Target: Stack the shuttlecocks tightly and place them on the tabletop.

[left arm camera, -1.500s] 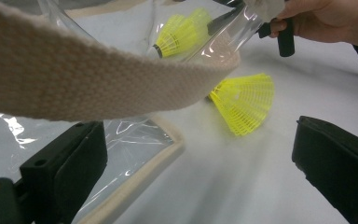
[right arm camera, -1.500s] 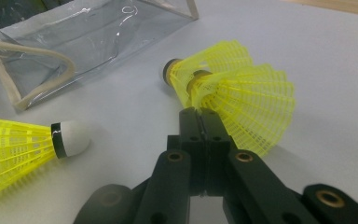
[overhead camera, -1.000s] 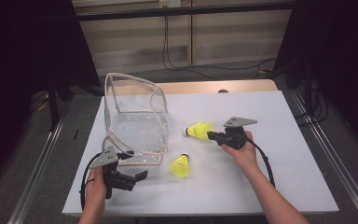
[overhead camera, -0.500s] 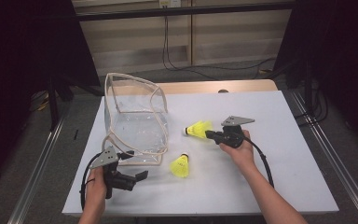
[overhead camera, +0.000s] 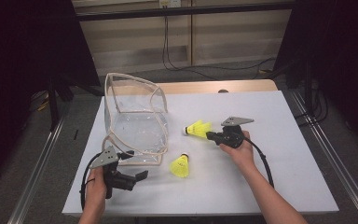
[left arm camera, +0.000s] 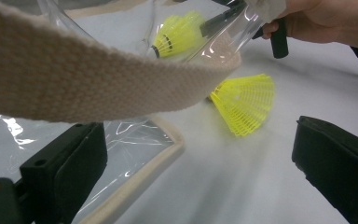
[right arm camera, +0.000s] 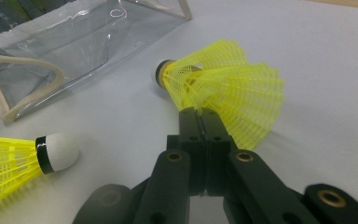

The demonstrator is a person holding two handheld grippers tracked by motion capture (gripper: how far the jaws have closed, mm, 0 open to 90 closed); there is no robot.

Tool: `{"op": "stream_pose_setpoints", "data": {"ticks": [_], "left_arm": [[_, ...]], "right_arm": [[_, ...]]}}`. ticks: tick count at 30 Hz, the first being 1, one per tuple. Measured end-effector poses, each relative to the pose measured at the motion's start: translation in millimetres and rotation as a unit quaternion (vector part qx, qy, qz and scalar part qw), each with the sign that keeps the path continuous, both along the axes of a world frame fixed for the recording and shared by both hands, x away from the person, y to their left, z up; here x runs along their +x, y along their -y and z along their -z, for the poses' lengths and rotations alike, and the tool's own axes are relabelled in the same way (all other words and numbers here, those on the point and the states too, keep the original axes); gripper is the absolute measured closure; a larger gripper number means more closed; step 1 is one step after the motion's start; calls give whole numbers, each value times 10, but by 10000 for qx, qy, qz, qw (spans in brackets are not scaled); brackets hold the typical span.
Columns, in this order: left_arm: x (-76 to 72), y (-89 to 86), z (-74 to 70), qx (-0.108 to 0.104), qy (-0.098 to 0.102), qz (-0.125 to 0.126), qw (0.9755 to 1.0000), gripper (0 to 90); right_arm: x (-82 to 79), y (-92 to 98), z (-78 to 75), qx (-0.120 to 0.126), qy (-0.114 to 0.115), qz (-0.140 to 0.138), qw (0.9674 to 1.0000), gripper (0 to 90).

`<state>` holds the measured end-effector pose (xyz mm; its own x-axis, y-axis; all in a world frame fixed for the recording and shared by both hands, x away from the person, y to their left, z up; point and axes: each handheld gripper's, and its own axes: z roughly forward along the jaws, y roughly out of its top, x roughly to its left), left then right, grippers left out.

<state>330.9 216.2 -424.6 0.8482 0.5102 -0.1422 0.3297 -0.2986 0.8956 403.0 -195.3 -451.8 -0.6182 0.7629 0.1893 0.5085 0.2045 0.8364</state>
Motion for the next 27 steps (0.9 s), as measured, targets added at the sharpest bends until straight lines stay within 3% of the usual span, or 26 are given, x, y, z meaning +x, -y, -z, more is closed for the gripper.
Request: {"op": "stream_pose_setpoints", "data": {"ticks": [13, 27], "left_arm": [[1, -4, -3, -16, -6, 5, 10000, 34], [-1, -6, -6, -7, 3, 4, 10000, 34]], "right_arm": [[-9, 4, 4, -88, 38, 102, 9999, 766], [-124, 116, -70, -88, 111, 274, 9995, 598]]}}
